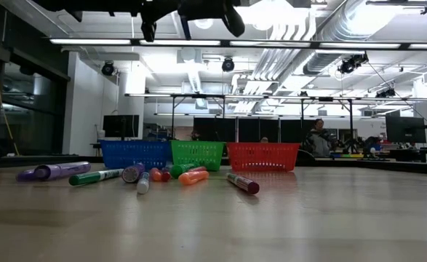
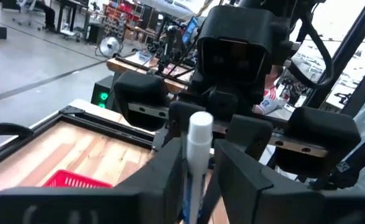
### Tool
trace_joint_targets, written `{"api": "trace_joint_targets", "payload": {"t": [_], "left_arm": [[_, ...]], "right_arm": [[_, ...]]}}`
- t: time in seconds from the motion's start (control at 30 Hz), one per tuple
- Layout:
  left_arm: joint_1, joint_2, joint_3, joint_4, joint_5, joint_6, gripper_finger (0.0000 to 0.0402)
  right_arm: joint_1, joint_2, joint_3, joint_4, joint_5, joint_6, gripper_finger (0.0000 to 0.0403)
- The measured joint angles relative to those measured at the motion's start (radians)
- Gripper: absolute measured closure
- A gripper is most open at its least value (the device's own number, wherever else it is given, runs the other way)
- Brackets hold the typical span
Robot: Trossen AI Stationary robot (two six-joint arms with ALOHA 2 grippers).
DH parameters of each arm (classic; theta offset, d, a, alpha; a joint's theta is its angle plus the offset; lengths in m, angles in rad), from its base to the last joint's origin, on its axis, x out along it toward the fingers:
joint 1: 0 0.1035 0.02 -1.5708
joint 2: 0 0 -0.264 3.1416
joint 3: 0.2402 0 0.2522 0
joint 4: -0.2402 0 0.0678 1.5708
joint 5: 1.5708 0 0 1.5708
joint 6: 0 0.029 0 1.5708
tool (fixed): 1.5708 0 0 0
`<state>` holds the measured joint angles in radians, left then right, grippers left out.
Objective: Pick & Place Markers
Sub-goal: Put the blue marker into the blue bin
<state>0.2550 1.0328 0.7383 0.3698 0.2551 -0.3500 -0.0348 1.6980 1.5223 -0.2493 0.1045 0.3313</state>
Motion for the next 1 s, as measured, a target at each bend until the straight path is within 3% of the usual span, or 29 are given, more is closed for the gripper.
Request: {"api": "trace_joint_targets", "payload": {"t": [0.13, 0.43, 0.6, 0.77, 1.0], "left_arm": [[0.0, 0.0, 0.0, -0.003, 0.006, 0.004, 0.0372], [0.0, 0.0, 0.0, -0.006, -0.001, 0.004, 0.0375], [0.0, -0.001, 0.0, -0.011, -0.019, 0.004, 0.0375], [0.0, -0.001, 0.0, -0.107, -0.157, -0.024, 0.0375], [0.0, -0.001, 0.0, -0.207, -0.459, -0.21, 0.0375]], "right_arm": [[-0.002, 0.001, 0.0, 0.002, -0.003, 0.0, 0.0382], [-0.005, 0.001, 0.0, 0.002, -0.009, 0.005, 0.038], [-0.005, -0.004, 0.0, 0.001, 0.006, 0.02, 0.0312], [-0.007, -0.033, 0.001, -0.095, 0.11, 0.07, 0.0257], [-0.007, -0.096, 0.001, -0.339, 0.323, 0.199, 0.0243]]}}
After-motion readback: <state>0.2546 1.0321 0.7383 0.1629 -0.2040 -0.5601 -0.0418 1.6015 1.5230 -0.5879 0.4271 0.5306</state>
